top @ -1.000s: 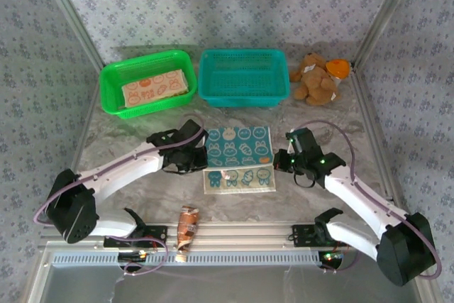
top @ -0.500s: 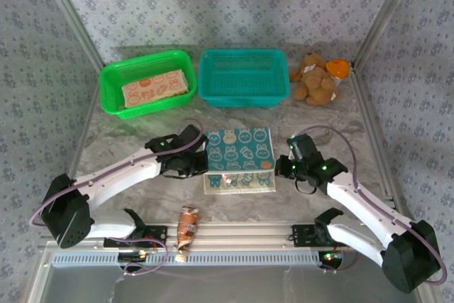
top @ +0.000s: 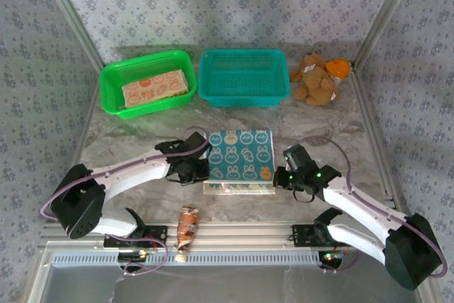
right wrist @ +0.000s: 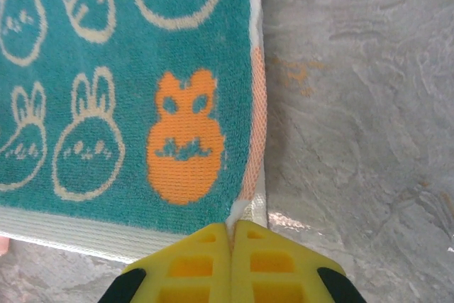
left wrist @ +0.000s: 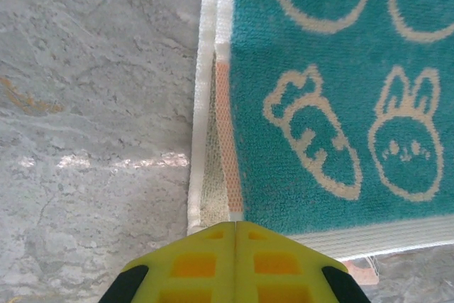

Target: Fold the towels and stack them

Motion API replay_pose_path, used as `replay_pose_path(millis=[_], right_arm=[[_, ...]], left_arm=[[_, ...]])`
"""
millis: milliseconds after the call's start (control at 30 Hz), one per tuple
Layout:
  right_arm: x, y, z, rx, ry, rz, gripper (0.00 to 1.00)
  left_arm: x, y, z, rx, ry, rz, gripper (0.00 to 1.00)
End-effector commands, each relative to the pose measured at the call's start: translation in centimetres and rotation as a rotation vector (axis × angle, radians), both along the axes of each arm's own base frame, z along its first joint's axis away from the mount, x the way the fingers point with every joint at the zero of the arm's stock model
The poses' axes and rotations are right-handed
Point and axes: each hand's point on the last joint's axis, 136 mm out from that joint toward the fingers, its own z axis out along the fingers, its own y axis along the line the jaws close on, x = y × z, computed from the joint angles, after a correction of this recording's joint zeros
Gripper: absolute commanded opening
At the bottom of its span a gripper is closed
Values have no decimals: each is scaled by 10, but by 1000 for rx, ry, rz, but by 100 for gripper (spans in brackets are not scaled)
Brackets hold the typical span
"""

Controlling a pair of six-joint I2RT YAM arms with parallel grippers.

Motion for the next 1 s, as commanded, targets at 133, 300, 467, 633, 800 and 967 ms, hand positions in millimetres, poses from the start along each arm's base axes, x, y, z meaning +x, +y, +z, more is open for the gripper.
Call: replay_pose_path(millis=[133,300,467,633,800,967], right_arm=[[1,-1,7,-24,-7,-10,0],[7,-1,36,-28,-71,-6,0],[6,-2,56,-24,-103,-6,0],[1,-2,65,-25,-111,-3,0],[-7,-1,57,-22,-90,-3,0],[-13,1,36,-26,-62,-3,0]], left_arm=[[1,4,9,34,-17,1,0],[5,8,36,29,-60,13,0],[5,16,59,22,-105,25,0],[1,21,63,14,-110,32,0],[-3,21,51,14,-84,33,0],[-9,14,33,6,-42,12,0]])
